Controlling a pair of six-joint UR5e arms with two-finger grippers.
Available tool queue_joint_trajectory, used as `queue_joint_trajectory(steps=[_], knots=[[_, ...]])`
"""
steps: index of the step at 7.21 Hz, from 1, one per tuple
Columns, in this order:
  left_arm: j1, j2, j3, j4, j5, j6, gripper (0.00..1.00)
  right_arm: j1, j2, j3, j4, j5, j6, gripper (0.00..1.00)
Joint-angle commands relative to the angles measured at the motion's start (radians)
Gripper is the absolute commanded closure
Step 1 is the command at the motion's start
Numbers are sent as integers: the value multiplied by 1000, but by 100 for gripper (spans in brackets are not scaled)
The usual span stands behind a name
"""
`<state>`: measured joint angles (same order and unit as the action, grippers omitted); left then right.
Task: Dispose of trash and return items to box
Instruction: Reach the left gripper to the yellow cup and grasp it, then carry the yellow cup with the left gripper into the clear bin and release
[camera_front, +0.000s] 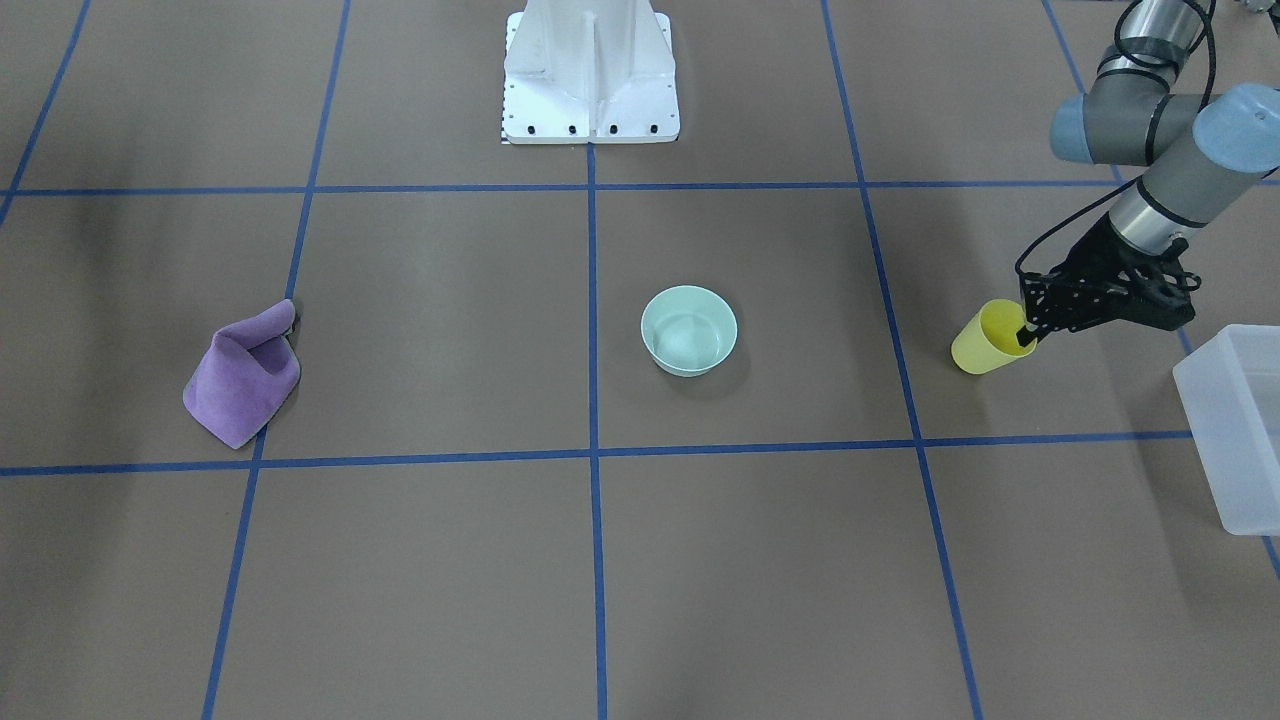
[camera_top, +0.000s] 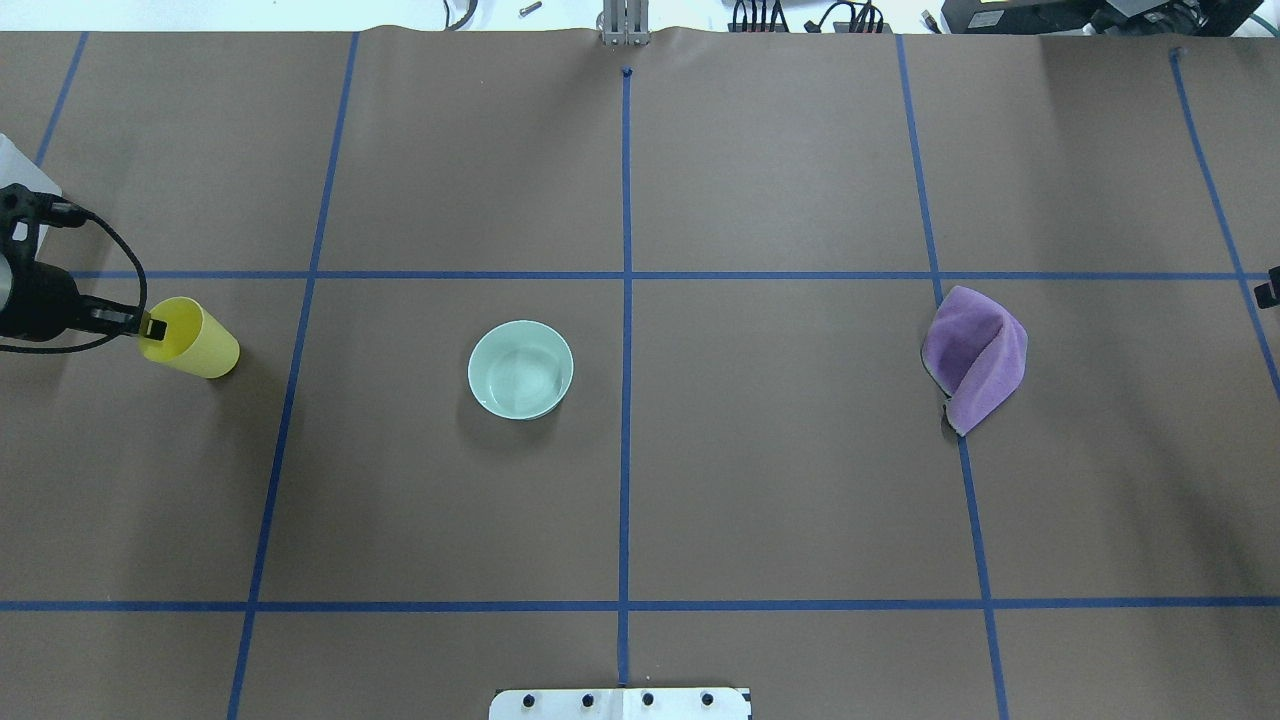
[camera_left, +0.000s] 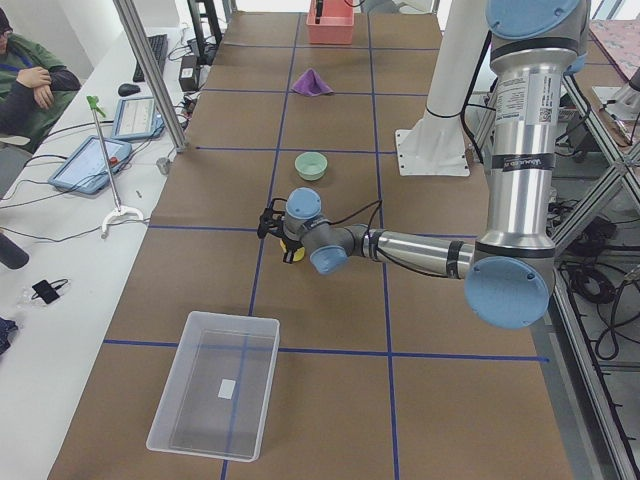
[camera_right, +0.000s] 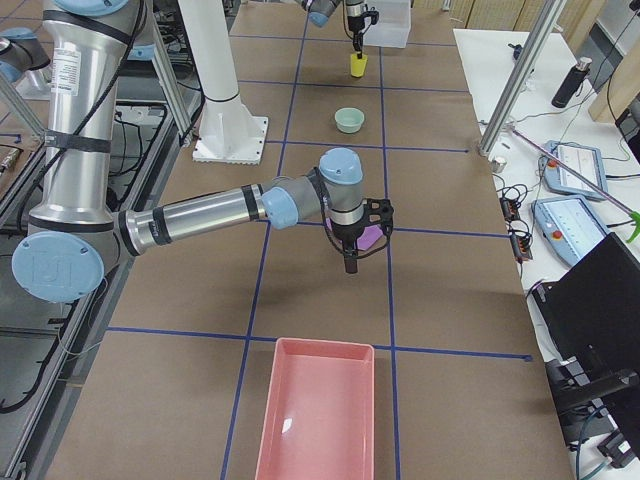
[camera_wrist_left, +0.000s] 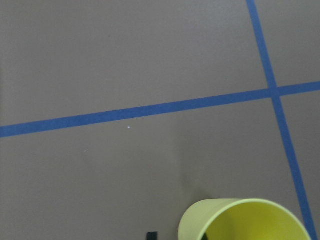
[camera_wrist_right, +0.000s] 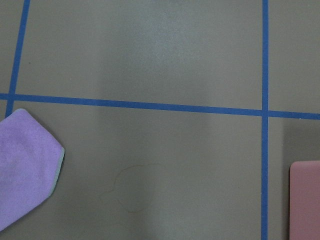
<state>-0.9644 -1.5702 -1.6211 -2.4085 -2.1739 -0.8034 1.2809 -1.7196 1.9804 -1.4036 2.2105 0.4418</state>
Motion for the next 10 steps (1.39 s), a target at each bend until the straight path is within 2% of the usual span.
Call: queue_joint_trajectory(steps=[1,3,4,6,7,8,9,10], knots=[[-29,4,-23,2,-107,12,100,0,-2,0,2,2,2,0],[-176,9,-11,20,-145,64,100,0,-2,0,2,2,0,0],[-254,7,1,88,-177,192,100,-2,-2,0,14,3,2,0],[-420,-23,3,324,-196,494,100,-5,-2,0,15,2,2,0],[-512,-54,39,418,-201,621,100,-6,-2,-2,15,2,2,0],[-577,-124,155,449,-198,762,100,-9,-2,-2,15,2,2,0],[-603,-207,317,445,-196,859,100,-12,-2,-2,15,0,2,0],[-605,-276,442,434,-190,887,100,-14,-2,-2,17,2,2,0]])
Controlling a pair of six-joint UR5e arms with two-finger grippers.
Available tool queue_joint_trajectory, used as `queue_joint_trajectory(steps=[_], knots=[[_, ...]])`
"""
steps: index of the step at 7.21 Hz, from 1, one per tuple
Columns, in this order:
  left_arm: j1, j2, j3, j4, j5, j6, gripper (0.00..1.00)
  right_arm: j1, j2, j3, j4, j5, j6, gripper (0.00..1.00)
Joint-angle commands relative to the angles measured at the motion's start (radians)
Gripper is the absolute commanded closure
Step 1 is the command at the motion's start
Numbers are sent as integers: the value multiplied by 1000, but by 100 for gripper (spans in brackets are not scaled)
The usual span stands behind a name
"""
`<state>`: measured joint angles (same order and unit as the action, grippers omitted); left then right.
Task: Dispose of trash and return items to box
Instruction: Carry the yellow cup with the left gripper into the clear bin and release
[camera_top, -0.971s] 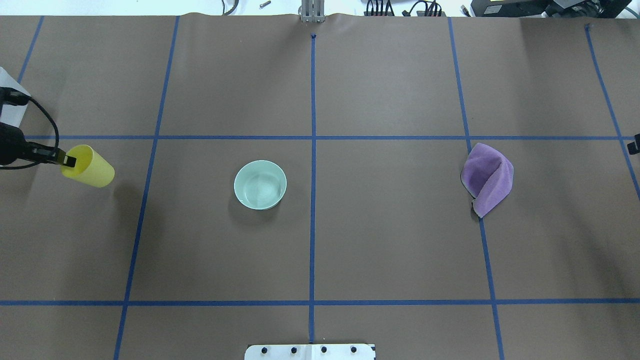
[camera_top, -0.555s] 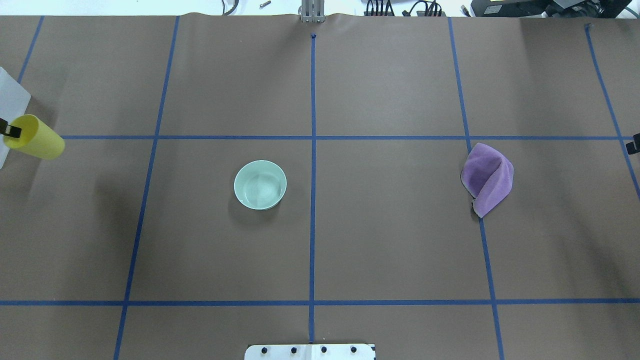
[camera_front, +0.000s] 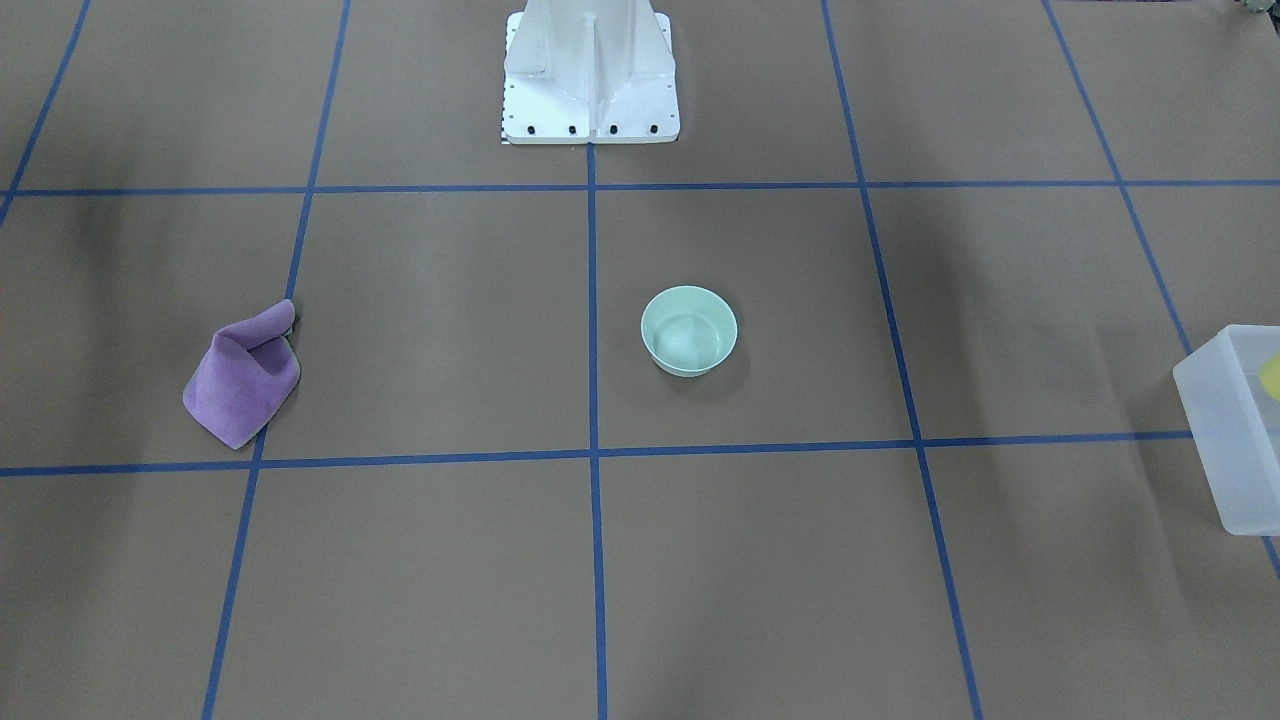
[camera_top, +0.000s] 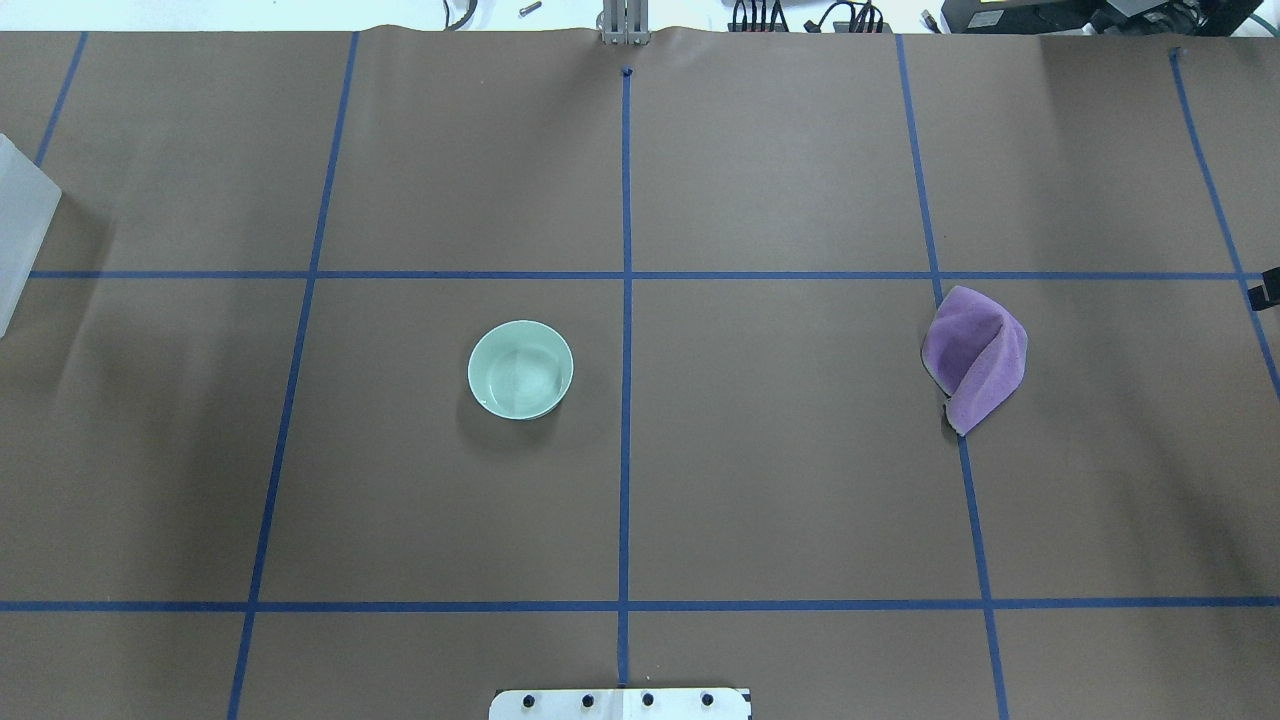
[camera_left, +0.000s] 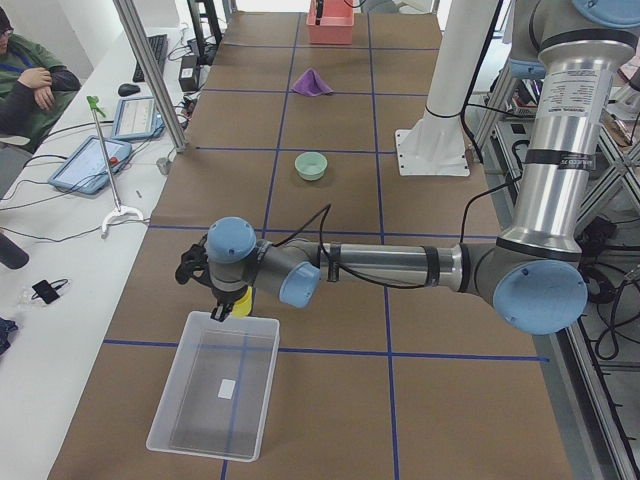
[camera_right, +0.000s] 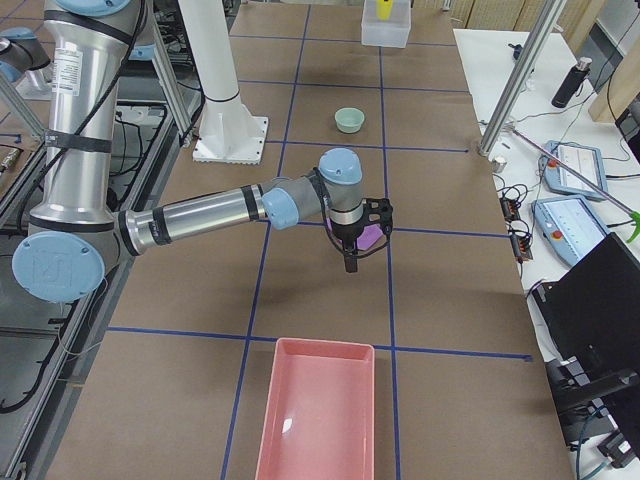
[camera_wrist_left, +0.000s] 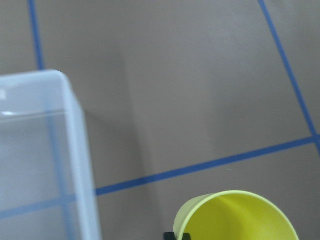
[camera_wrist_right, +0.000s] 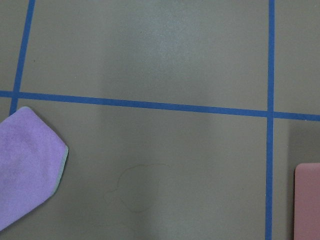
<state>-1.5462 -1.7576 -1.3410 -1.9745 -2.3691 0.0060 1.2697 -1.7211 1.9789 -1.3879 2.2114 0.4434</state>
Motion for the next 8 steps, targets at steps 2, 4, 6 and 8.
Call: queue_joint_trajectory(steps=[2,4,6,8], knots=[[1,-100,287,-145,79,68,100,-3,0,1,3,1,0,0],[53,-60,292,-197,79,66,100,-4,-2,1,6,1,0,0],[95,-31,292,-230,77,48,100,-6,-2,1,7,1,0,0],[100,-19,292,-247,73,29,100,-4,-2,3,7,1,0,0]])
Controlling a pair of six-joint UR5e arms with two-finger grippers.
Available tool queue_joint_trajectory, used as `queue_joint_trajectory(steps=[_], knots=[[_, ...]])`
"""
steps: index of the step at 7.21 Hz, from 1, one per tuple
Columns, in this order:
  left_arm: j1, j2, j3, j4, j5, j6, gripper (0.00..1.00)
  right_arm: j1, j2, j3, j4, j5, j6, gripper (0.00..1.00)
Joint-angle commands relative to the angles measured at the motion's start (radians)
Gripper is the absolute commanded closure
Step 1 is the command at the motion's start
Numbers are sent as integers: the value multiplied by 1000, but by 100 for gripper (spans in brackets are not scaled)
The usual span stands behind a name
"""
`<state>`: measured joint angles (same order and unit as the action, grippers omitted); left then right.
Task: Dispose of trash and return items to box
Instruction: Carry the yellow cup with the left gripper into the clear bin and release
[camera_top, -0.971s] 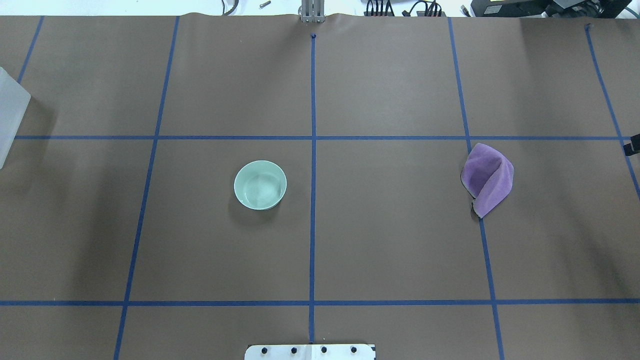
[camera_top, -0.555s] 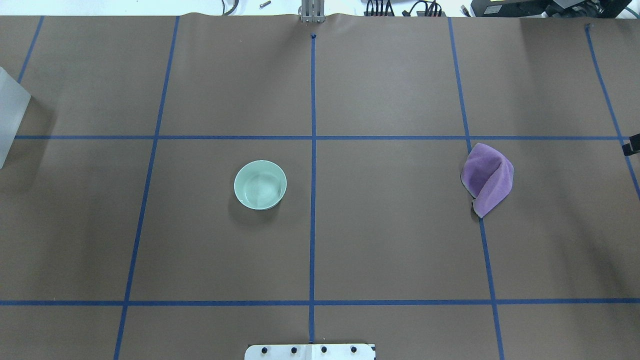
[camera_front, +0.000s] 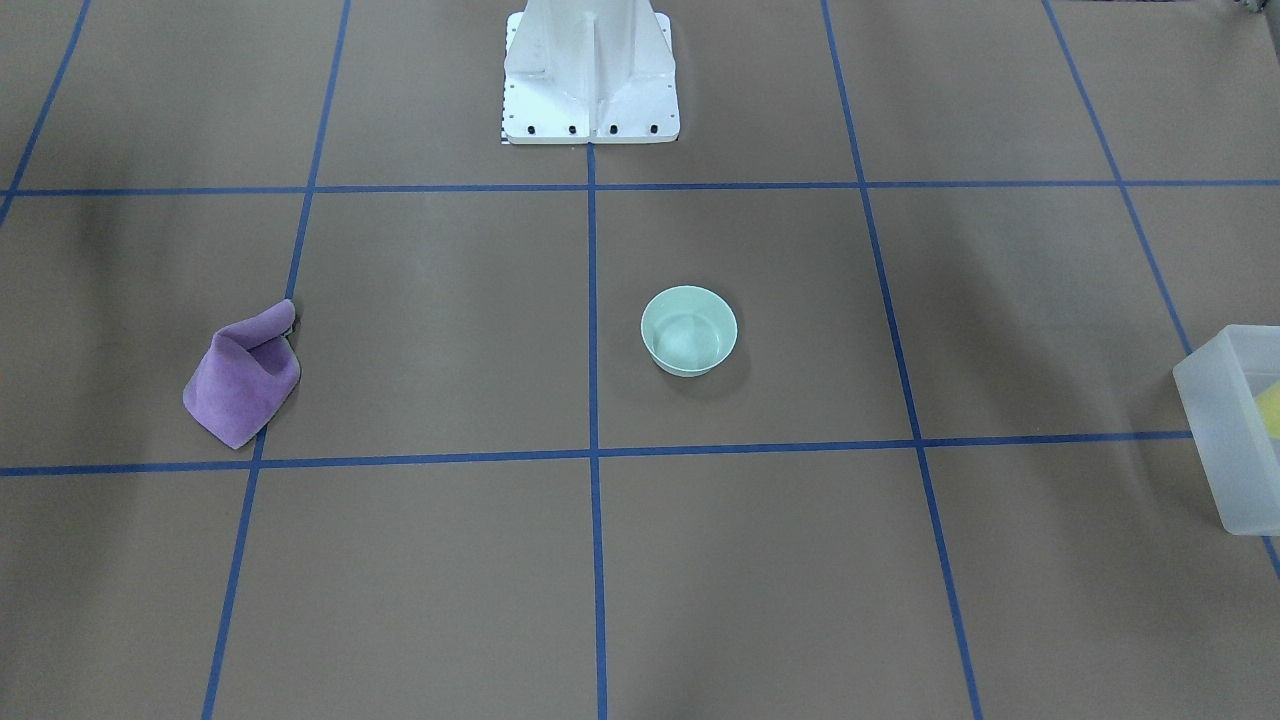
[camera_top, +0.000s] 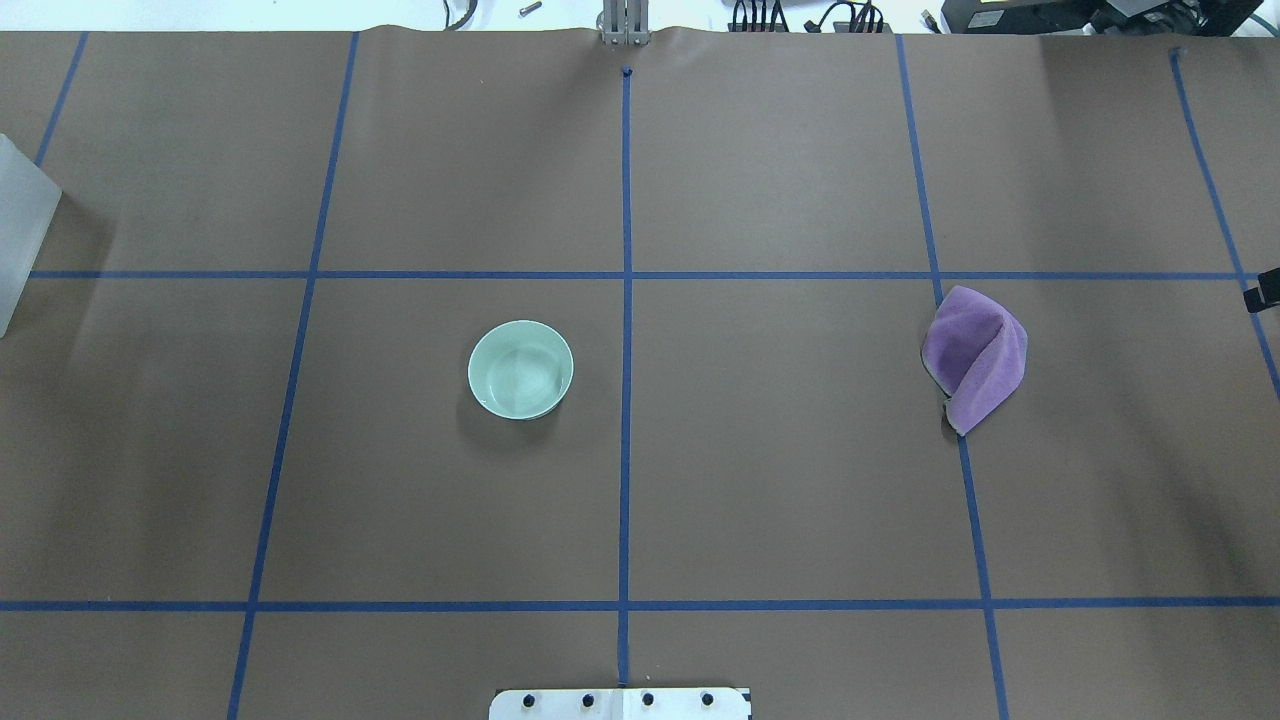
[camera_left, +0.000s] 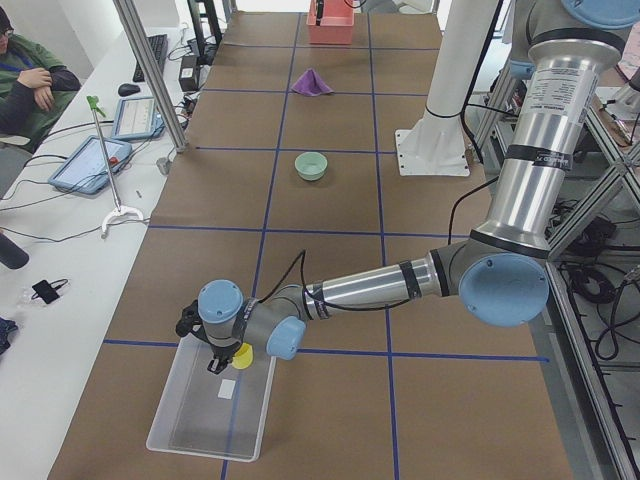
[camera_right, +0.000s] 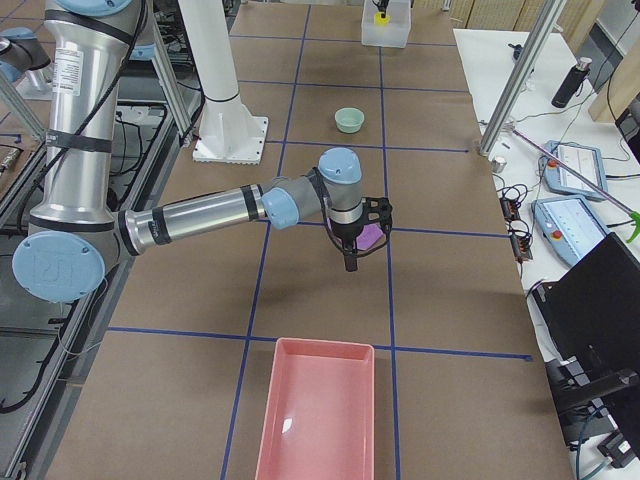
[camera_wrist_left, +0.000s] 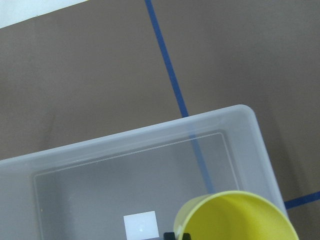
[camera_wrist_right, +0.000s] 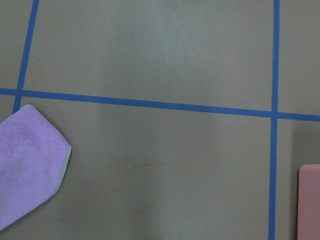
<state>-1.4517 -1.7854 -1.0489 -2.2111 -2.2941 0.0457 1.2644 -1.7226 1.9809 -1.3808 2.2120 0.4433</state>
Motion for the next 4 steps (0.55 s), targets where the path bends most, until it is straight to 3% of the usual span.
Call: queue_joint_trajectory(steps=[1,2,3,4], knots=[[5,9,-2,-10,-4,-10,65,0,0,3,0,0,0,0],[5,11,-14,-10,-2,-7,25,0,0,3,0,0,0,0],[4,12,-28,-10,-2,-1,2,0,0,3,0,0,2,0],[-7,12,-74,2,-7,-7,2,1,-2,3,-1,0,2,0]])
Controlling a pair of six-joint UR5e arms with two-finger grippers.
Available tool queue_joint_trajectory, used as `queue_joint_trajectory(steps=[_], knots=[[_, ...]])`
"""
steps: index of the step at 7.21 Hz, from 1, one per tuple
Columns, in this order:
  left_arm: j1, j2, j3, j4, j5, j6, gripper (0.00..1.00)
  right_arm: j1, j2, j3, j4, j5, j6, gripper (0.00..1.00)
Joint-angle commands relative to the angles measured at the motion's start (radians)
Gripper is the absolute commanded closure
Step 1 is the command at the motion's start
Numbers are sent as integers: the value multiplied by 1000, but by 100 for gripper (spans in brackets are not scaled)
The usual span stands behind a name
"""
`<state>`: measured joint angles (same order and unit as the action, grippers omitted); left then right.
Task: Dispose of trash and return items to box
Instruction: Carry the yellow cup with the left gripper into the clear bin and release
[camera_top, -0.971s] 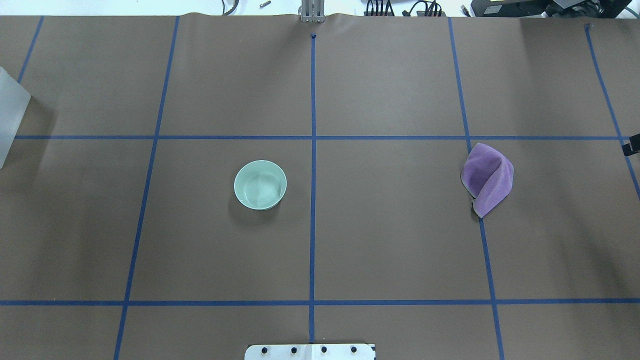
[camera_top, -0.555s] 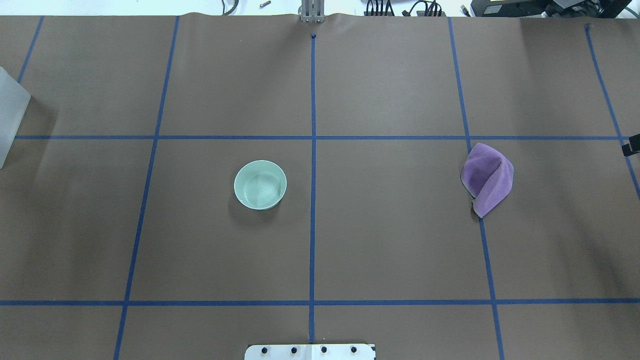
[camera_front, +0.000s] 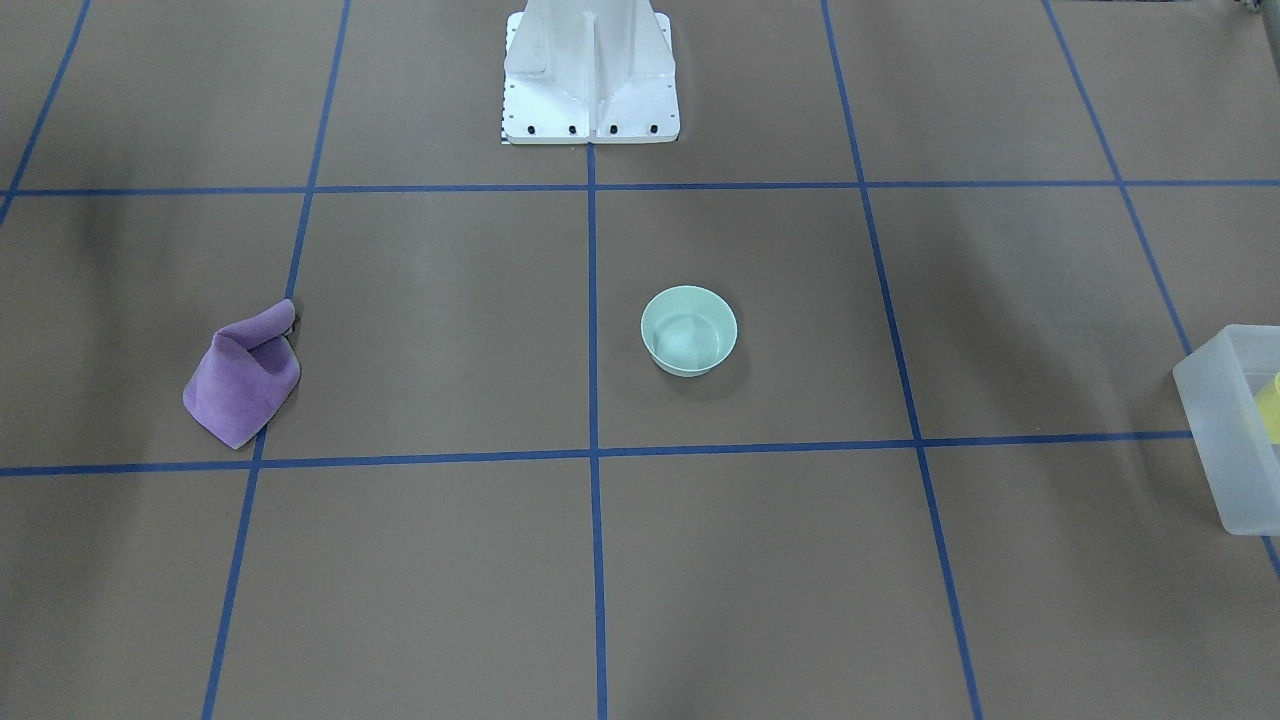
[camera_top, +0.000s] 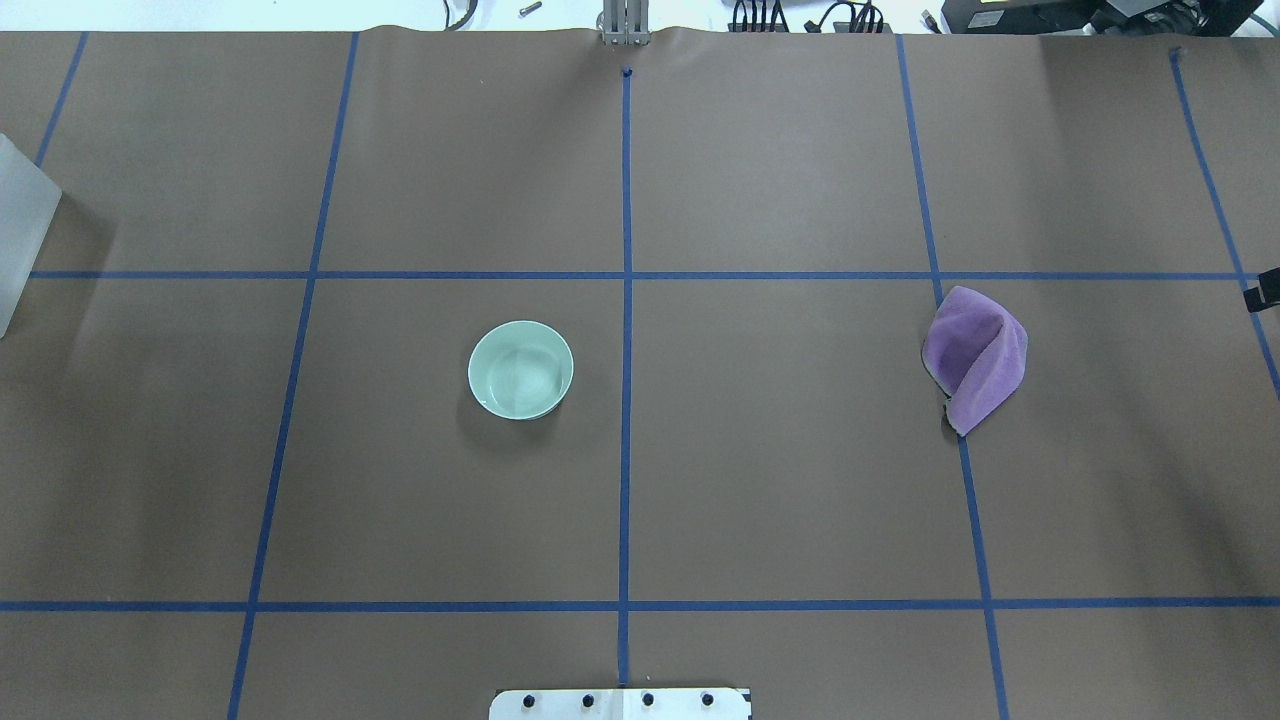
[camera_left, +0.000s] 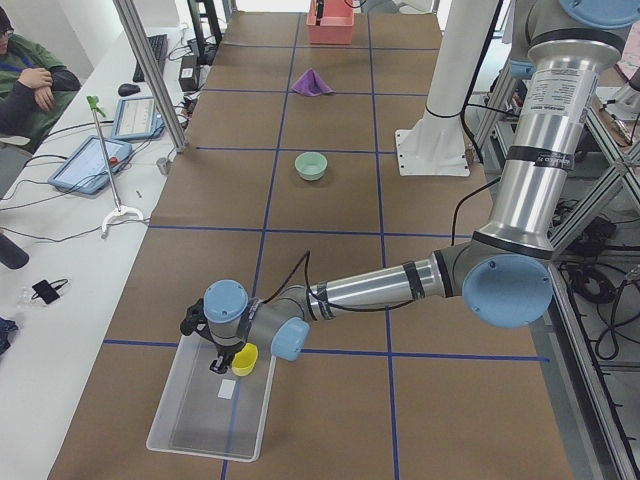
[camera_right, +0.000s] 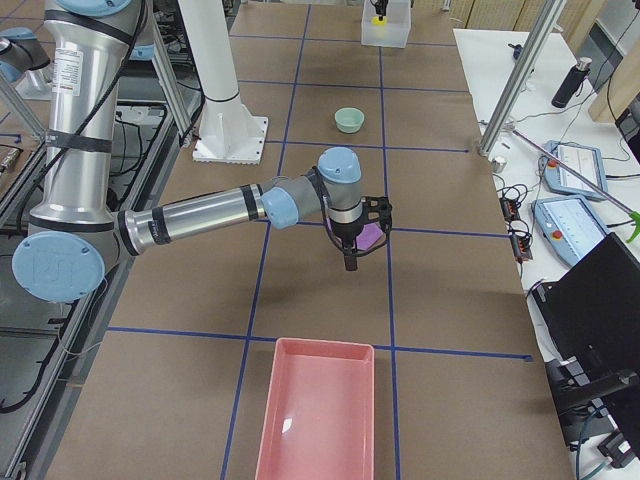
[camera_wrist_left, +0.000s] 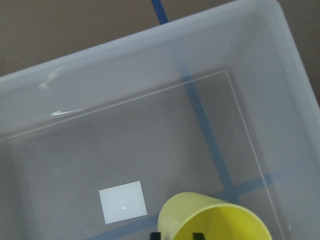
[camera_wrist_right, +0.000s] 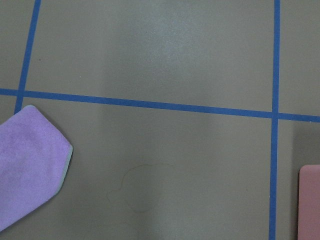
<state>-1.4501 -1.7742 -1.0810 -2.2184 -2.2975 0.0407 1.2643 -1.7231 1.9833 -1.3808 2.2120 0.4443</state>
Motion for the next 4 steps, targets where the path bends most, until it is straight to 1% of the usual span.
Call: queue_joint_trajectory(steps=[1,2,3,4], knots=[[-31,-4,-93,66,-64,-13,2,0,-3,0,-1,0,1,0],[-48,-2,-188,162,-94,-36,2,0,-3,0,-1,0,1,0],[-47,21,-323,211,-97,-180,2,0,-3,-1,-1,2,1,0],[-18,50,-443,203,-118,-394,2,0,-3,-1,-1,2,1,0]])
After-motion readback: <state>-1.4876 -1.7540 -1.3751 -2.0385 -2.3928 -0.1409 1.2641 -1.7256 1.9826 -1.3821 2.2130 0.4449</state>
